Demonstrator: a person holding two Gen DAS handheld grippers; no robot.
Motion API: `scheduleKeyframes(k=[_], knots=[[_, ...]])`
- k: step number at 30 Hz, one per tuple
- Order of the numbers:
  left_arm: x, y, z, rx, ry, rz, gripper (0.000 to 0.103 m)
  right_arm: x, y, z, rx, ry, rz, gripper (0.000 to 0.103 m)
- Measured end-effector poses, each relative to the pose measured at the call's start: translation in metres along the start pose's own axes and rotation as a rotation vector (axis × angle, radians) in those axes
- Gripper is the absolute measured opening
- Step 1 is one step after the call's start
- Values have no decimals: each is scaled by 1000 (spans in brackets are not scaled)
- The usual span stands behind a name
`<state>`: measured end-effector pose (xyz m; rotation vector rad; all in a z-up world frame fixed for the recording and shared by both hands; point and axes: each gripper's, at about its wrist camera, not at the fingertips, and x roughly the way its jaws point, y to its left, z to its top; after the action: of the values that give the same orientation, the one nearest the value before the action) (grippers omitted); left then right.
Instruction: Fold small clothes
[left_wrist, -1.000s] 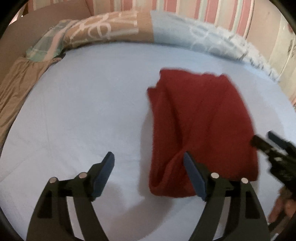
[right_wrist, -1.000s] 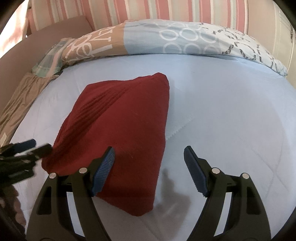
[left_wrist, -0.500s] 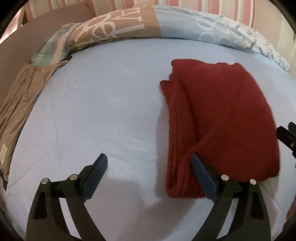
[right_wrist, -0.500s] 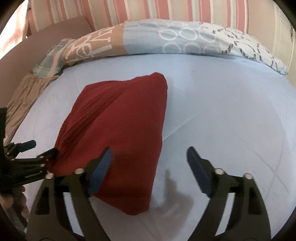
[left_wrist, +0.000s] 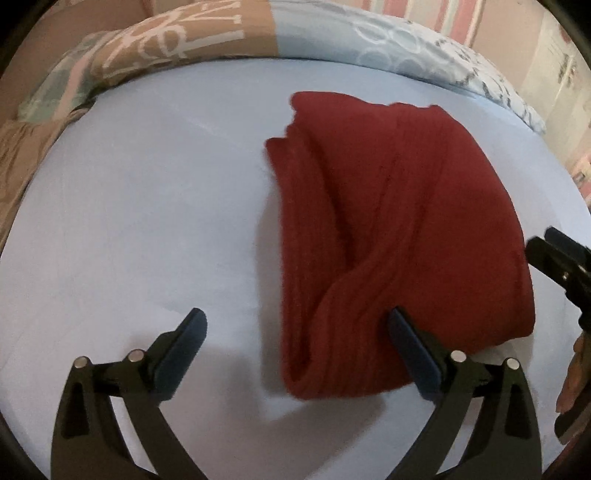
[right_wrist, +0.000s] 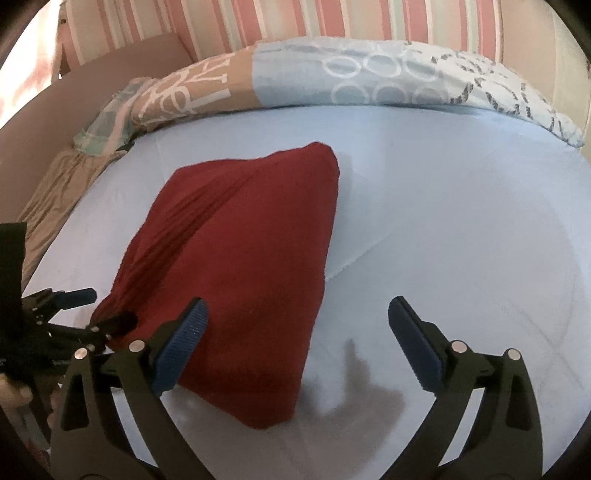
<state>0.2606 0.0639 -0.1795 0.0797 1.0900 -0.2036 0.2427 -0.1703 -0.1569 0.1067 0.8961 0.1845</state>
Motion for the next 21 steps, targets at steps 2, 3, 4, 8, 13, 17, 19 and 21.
scheduleKeyframes(k=[2, 3, 4, 8, 13, 17, 19, 21], knots=[[3, -3, 2, 24, -3, 9, 99, 6, 1, 2, -7, 5, 0, 98], [5, -5, 4, 31, -7, 7, 99, 11, 1, 5, -8, 6, 0, 98], [7, -5, 6, 32, -8, 1, 99, 14, 0, 8, -4, 7, 3, 98], [15, -11, 11, 52, -3, -2, 98, 30, 0, 21, -2, 28, 20, 98], [19, -21, 8, 65, -27, -4, 85, 41, -6, 10, 39, 75, 47, 98], [27, -24, 8, 32, -26, -35, 74, 47, -5, -4, 53, 98, 71, 93], [27, -29, 8, 48, -35, -43, 65, 49, -1, -7, 39, 97, 75, 84], [26, -34, 7, 68, -49, -28, 60, 47, 5, -7, 13, 84, 77, 70]])
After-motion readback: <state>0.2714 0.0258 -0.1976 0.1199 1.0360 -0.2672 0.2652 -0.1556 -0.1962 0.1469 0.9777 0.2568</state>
